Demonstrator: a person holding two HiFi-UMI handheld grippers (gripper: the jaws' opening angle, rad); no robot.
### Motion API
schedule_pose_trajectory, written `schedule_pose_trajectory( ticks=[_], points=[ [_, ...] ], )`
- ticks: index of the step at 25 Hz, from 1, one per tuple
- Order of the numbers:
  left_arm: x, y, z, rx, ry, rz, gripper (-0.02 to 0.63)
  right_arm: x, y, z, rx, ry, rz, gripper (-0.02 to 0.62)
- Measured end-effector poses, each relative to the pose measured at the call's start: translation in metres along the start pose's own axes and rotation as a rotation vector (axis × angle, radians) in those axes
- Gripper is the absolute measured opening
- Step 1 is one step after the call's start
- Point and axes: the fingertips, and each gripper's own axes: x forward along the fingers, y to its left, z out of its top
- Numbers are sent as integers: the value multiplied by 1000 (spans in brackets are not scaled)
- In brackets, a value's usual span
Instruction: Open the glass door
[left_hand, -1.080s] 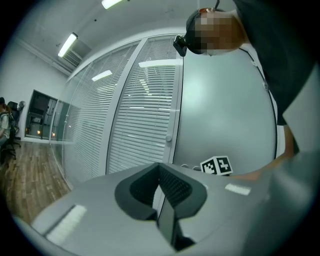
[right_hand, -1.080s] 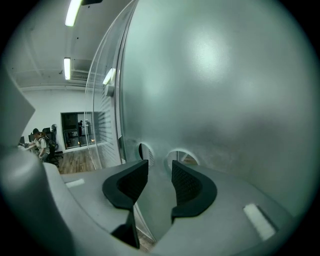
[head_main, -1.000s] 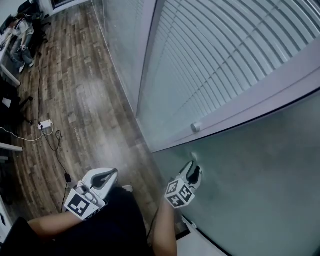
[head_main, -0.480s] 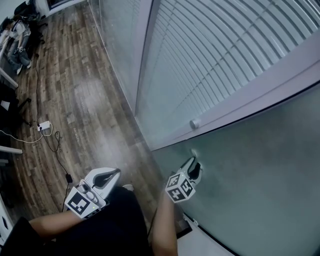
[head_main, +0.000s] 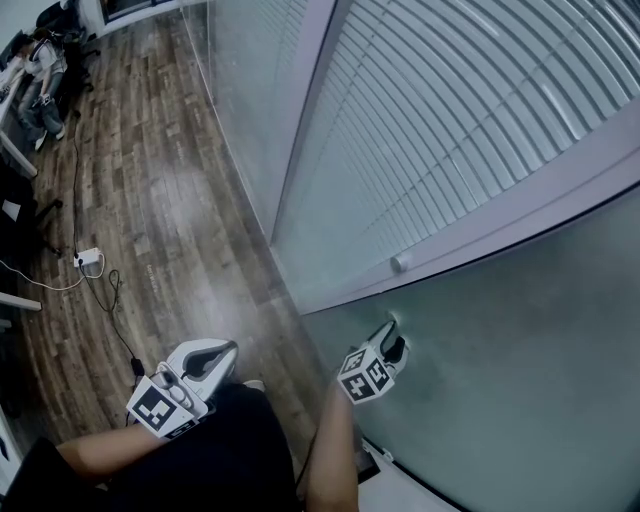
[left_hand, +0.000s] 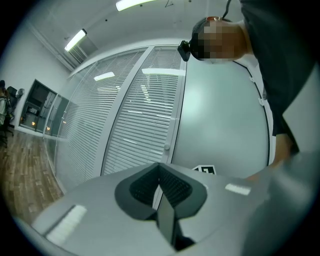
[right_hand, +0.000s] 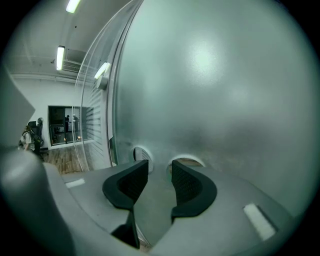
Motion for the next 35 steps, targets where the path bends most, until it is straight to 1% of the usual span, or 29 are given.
schedule_pose_trajectory(
  ticks=[3, 7, 11, 15, 18, 23, 28, 35],
  points=[
    [-8, 10, -7, -8, 8, 21, -2, 3, -6, -3, 18, -14, -13, 136],
    [-17, 23, -17, -40, 16, 41, -2, 8, -9, -10, 11, -29, 4, 140],
    [-28, 24, -11, -57, 18, 25, -2, 2, -9, -2, 19, -33, 4, 132],
    [-35, 32, -18, -67, 30, 16, -2, 0, -10, -4, 19, -51, 8, 127],
    [-43, 39, -18, -75, 28, 13, -2, -2, -7, -4, 10, -46, 18, 125],
    [-50, 42, -14, -67, 19, -15, -2, -10, -6, -6, 13, -51, 9, 121],
    [-52, 41, -16, -67, 40, -57, -2, -18, 0, -5, 8, -53, 17, 120],
    [-57, 42, -20, -53, 32, -102, -2, -34, 5, -15, 24, -63, 21, 120]
  ],
)
